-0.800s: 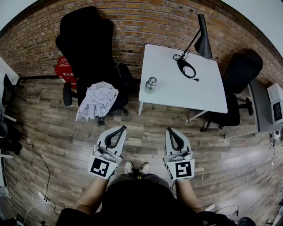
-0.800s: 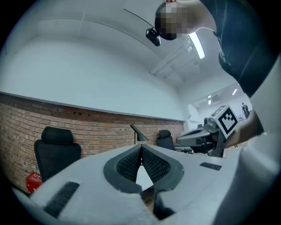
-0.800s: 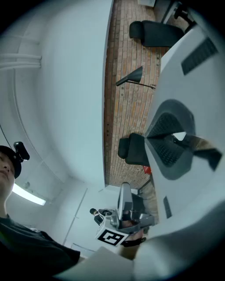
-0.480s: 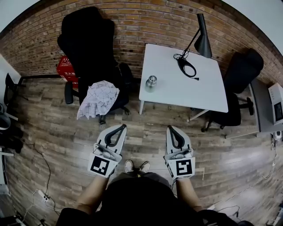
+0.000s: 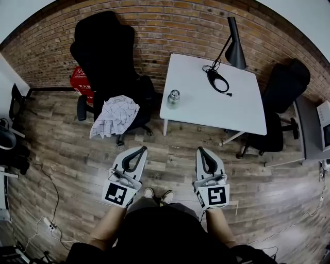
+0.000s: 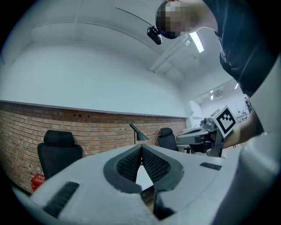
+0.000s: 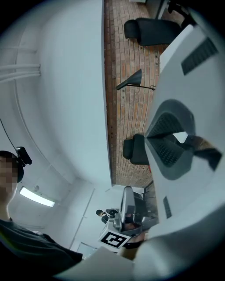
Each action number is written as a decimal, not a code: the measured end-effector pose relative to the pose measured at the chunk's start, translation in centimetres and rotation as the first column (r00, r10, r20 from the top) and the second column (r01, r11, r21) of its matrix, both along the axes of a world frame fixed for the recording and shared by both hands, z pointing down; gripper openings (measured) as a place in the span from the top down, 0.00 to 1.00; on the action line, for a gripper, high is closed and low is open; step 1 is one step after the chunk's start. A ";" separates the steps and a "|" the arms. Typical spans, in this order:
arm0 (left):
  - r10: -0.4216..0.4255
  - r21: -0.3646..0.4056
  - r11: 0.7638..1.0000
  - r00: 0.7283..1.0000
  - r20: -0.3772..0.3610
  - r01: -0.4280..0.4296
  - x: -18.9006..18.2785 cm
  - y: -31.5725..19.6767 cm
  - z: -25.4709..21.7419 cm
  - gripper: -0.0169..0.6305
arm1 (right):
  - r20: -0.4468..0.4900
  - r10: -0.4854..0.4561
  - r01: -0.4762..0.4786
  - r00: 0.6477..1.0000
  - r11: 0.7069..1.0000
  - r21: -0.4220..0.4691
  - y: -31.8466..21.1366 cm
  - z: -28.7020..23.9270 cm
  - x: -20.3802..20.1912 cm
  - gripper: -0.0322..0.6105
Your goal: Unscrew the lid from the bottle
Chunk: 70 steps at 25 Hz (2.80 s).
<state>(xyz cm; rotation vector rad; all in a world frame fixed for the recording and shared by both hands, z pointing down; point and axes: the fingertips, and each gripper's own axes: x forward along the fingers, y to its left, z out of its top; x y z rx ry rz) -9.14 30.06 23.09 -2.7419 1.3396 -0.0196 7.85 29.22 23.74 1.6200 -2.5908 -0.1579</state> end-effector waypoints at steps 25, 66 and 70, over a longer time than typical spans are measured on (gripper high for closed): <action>0.034 -0.008 0.999 0.999 -0.008 -0.034 2.1 -9.1 2.6 0.94 | -0.079 -0.005 0.002 0.997 0.999 -0.038 -7.9 2.8 1.2 0.93; 0.068 -0.165 0.984 0.997 -0.026 -0.072 4.8 -33.9 6.3 0.94 | -0.136 -0.129 0.093 0.982 0.966 -0.243 -31.5 7.8 0.5 0.93; 0.068 -0.191 0.979 0.997 -0.023 -0.071 5.1 -33.7 7.8 0.94 | -0.141 -0.162 0.121 0.977 0.957 -0.263 -31.8 9.6 0.0 0.93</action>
